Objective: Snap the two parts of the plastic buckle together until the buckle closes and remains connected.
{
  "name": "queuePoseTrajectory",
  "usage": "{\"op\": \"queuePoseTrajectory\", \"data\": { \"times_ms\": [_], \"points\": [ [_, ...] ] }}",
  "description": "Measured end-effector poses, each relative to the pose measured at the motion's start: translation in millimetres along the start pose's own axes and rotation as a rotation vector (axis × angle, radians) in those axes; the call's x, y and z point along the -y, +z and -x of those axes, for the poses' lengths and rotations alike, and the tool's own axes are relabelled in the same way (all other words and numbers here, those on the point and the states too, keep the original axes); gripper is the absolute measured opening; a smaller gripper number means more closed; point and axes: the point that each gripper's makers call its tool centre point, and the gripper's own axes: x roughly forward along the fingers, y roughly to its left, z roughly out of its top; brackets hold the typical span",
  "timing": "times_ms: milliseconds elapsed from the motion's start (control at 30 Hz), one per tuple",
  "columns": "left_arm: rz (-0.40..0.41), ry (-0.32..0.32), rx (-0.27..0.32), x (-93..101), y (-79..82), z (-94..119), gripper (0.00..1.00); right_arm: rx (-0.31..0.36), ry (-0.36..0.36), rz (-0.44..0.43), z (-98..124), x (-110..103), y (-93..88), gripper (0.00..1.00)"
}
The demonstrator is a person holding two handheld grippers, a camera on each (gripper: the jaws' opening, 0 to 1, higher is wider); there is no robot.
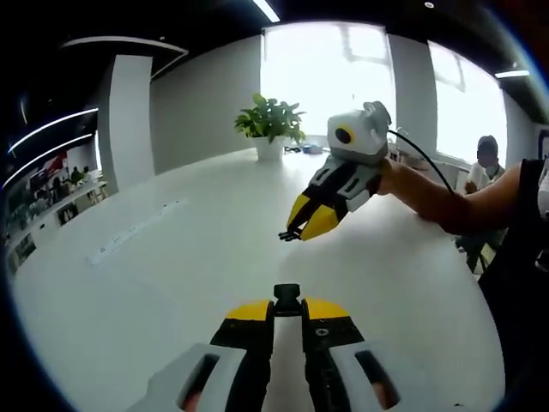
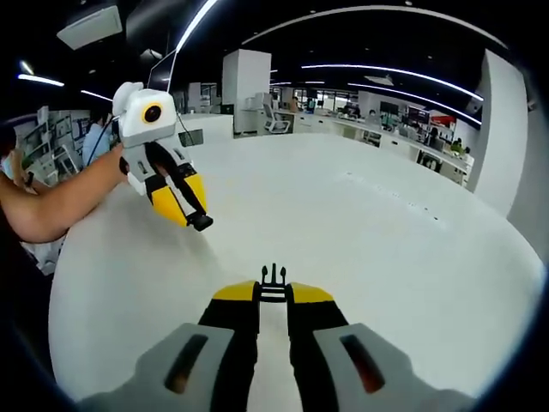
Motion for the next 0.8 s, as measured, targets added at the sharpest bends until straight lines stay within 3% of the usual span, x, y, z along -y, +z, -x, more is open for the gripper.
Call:
{"op": "queuePoseTrajectory", "data": {
  "times_ms": [800],
  "points": [
    [0.016, -0.055, -0.016, 9.6, -7.6, 5.9, 0.10, -0.030, 0.054, 0.018, -1.7, -8.5, -6.6, 0.11]
  ]
}}
